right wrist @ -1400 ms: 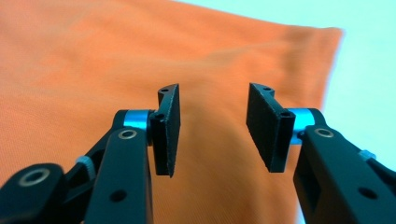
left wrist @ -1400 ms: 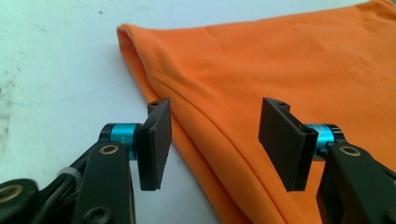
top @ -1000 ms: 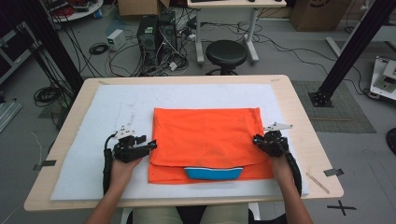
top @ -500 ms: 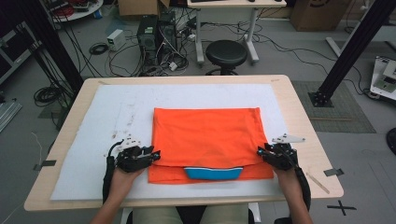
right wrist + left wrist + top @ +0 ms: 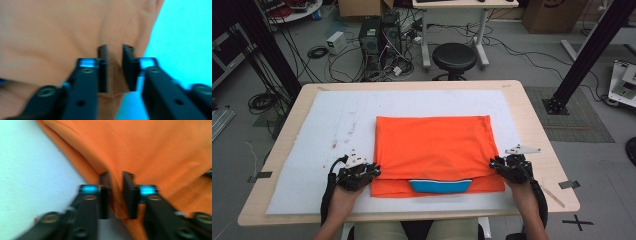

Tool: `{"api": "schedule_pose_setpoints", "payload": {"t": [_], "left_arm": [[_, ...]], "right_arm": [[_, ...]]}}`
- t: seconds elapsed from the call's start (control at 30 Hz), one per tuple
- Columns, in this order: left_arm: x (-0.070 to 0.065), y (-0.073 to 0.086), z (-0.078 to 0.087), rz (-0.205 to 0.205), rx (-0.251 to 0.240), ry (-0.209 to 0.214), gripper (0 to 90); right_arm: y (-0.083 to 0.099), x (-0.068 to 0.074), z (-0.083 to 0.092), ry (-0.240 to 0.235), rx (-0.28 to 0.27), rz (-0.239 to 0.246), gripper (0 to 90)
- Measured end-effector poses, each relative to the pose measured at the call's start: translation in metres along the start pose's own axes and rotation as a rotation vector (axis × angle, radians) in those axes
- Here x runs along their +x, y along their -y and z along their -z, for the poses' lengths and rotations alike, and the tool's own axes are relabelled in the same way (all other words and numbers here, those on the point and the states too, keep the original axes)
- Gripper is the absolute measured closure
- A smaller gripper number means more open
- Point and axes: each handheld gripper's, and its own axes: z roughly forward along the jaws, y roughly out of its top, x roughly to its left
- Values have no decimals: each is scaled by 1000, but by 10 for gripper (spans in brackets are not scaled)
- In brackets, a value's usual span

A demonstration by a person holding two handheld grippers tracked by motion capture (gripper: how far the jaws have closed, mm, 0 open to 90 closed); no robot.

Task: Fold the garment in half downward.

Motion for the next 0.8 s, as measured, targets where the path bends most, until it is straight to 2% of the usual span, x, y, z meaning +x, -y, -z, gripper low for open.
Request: {"api": "schedule_pose_setpoints", "payload": {"t": [0.03, 0.07, 0.1, 0.2, 0.23, 0.3, 0.33, 0.37, 0.43, 0.5, 0.57, 0.67, 0.8], "left_arm": [[1, -1, 1, 5, -13, -19, 581], [4, -2, 2, 21, -33, -23, 523], [6, -2, 2, 27, -45, -19, 503], [14, -6, 3, 53, -117, 28, 427], [19, -8, 3, 70, -167, 67, 403], [27, -13, 2, 88, -199, 93, 303], [30, -15, 1, 91, -222, 89, 249], [34, -16, 0, 105, -238, 66, 232], [42, -18, -1, 149, -255, 60, 204], [47, -18, -3, 155, -264, 53, 205], [48, -18, -6, 157, -246, 52, 209], [46, -17, -11, 162, -165, 56, 238], [40, -16, -18, 171, -84, 51, 264]], "right_arm": [[-1, -1, 2, 1, -18, -6, 643], [-2, -3, 3, 5, -42, -22, 594], [-4, -5, 5, 16, -65, -36, 565], [-9, -7, 5, 38, -98, -42, 463], [-11, -7, 5, 38, -110, -35, 443], [-15, -6, 4, 40, -140, -19, 368], [-17, -5, 3, 50, -159, -27, 329], [-20, -5, 2, 44, -168, -38, 326], [-24, -5, -3, 35, -161, -32, 308], [-27, -3, -8, 36, -149, -23, 300], [-29, -3, -13, 37, -135, -18, 300], [-30, -6, -23, 38, -91, -54, 307], [-27, -11, -37, 3, -8, -84, 416]]}}
